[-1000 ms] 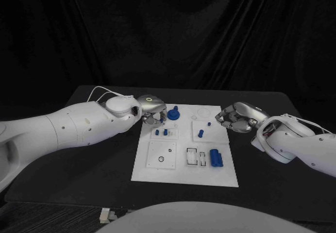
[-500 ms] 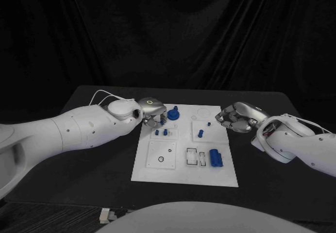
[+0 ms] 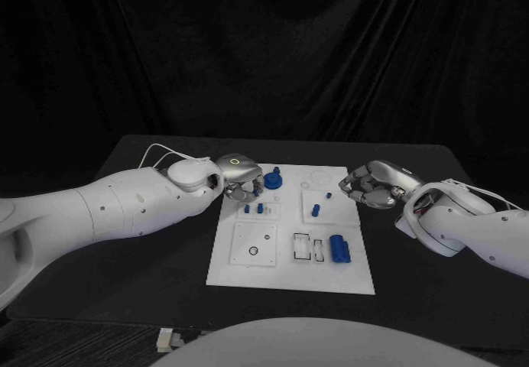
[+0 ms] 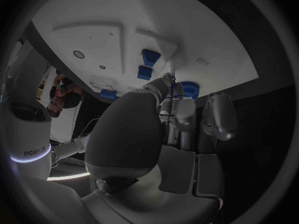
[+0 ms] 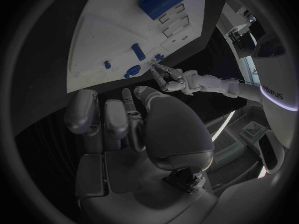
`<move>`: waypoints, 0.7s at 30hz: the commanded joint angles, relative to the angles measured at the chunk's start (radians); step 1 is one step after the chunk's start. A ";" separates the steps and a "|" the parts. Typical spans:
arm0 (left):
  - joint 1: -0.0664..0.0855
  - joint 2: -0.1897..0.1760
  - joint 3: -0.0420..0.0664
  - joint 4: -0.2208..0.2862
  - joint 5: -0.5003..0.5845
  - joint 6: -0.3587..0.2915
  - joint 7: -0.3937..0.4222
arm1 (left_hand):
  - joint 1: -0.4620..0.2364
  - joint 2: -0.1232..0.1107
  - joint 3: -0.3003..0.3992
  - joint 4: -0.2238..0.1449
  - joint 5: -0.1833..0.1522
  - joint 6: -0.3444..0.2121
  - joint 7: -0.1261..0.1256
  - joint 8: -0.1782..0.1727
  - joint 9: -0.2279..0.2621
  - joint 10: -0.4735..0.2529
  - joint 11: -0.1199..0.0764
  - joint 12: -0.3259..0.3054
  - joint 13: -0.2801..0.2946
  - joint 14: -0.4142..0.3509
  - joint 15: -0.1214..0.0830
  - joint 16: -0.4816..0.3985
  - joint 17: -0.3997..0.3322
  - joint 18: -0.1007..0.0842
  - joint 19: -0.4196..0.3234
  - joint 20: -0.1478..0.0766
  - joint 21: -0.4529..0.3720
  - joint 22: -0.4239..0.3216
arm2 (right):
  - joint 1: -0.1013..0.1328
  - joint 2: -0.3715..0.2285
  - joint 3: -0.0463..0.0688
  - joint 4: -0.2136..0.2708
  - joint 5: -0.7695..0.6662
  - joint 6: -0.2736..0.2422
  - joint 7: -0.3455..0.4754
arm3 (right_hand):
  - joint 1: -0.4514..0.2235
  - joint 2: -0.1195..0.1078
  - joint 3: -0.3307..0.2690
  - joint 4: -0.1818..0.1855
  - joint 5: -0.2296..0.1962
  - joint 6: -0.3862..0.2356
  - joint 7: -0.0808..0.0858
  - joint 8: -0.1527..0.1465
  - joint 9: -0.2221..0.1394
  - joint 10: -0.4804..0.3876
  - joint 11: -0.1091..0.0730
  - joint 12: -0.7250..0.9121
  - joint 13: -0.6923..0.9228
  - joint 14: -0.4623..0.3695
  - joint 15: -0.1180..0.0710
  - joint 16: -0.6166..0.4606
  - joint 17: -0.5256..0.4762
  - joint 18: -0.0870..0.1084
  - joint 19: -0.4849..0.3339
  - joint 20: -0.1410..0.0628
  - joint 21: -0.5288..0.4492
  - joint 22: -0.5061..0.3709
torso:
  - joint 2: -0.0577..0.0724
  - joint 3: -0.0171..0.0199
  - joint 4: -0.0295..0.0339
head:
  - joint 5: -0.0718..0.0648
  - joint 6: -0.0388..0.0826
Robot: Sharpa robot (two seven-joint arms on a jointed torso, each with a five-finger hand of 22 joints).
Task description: Assemble the parts on the task board
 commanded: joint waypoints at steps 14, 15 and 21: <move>-0.002 0.013 0.001 -0.001 0.000 -0.027 -0.012 | 0.008 -0.008 0.005 -0.003 0.009 0.004 -0.001 -0.003 -0.002 0.012 -0.001 0.005 0.003 0.000 0.001 -0.001 -0.002 -0.005 0.003 0.000 0.006 0.158 | -0.005 0.006 0.001 -0.002 -0.001 0.006 -0.003 | 0.008 -0.004 -0.002 -0.007 0.002 0.009 0.000 0.001 -0.001 0.054 0.006 -0.006 0.162 0.016 0.005 -0.007 -0.002 0.013 -0.001 0.002 -0.006 0.127 | 0.000 0.0002 0.0011 | 0.002 0.000; -0.002 0.015 0.001 -0.004 0.000 -0.025 -0.014 | 0.008 -0.008 0.005 -0.003 0.009 0.004 -0.001 -0.003 -0.002 0.012 -0.001 0.005 0.003 0.000 0.001 -0.001 -0.002 -0.005 0.003 0.000 0.006 0.158 | -0.005 0.006 0.001 -0.002 -0.001 0.007 -0.003 | 0.008 -0.004 -0.002 -0.007 0.002 0.009 0.000 0.001 -0.001 0.054 0.006 -0.006 0.162 0.016 0.005 -0.007 -0.002 0.013 -0.001 0.002 -0.006 0.127 | 0.000 0.0001 0.0009 | 0.003 0.000; -0.002 0.020 0.001 -0.014 0.000 -0.008 -0.022 | 0.008 -0.011 0.005 -0.004 0.010 0.001 -0.001 -0.005 -0.003 0.012 -0.001 0.004 0.004 -0.001 0.001 -0.003 -0.006 -0.004 0.001 0.000 0.002 0.157 | -0.005 0.006 0.001 -0.003 -0.001 0.007 -0.003 | 0.008 -0.004 -0.002 -0.007 0.002 0.009 0.000 0.001 -0.001 0.054 0.006 -0.006 0.162 0.016 0.005 -0.007 -0.002 0.013 -0.001 0.002 -0.006 0.127 | 0.000 -0.0001 -0.0004 | 0.004 0.000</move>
